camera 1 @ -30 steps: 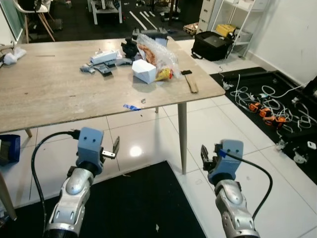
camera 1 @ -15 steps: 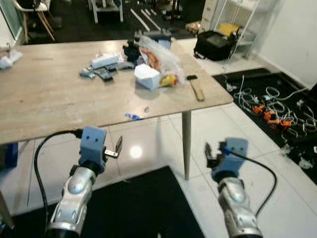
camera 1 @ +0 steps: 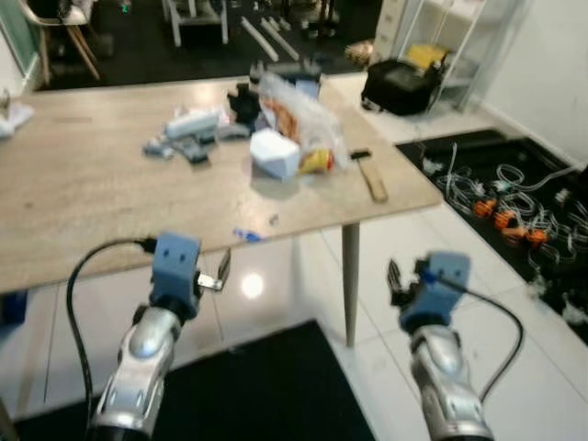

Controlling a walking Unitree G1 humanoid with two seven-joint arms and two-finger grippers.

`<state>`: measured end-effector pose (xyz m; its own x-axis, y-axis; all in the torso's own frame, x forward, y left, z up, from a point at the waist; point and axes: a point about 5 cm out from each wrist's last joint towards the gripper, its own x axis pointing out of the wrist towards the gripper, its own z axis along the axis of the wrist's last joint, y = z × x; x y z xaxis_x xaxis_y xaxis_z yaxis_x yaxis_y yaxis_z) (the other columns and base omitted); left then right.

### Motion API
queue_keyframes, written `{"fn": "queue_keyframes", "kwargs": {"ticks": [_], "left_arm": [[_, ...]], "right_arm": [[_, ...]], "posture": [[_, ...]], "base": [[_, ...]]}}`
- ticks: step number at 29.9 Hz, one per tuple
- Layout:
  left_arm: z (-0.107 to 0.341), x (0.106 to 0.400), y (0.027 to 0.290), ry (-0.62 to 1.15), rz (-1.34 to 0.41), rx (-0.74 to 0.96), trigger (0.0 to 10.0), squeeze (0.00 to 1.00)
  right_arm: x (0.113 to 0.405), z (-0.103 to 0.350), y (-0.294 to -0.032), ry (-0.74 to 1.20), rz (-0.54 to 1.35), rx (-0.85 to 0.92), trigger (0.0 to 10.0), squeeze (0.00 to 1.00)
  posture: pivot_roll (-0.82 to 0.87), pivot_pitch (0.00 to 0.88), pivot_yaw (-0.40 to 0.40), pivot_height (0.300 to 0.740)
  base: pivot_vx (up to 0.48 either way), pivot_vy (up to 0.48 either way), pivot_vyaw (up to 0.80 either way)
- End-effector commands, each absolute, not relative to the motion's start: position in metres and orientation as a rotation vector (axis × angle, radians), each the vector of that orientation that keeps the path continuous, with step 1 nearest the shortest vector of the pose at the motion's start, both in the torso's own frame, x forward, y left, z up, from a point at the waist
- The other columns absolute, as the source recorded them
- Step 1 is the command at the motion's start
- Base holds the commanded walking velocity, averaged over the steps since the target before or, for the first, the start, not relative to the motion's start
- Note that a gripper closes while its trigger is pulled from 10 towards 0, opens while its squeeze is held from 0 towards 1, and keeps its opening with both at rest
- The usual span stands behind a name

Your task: Picking trash to rubbish bin

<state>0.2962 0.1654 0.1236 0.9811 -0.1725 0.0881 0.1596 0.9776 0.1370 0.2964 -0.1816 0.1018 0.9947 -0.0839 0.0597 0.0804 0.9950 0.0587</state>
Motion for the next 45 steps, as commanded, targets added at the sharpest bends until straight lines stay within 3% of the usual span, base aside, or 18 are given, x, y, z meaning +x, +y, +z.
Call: {"fn": "queue_keyframes", "kwargs": {"ticks": [1, 45], "left_arm": [[0.121, 0.294, 0.163, -0.083, -0.176, 0.132, 10.0, 0.00], [0.126, 0.294, 0.162, -0.093, -0.191, 0.138, 10.0, 0.00]], "right_arm": [[0.295, 0.103, -0.189, -0.066, -0.107, 0.049, 10.0, 0.00], [0.290, 0.104, -0.201, -0.063, -0.178, 0.030, 10.0, 0.00]], "posture": [[-0.07, 0.108, -0.026, 0.740], [-0.07, 0.111, -0.028, 0.740]], "base": [[0.315, 0.000, 0.00], [0.314, 0.000, 0.00]]}}
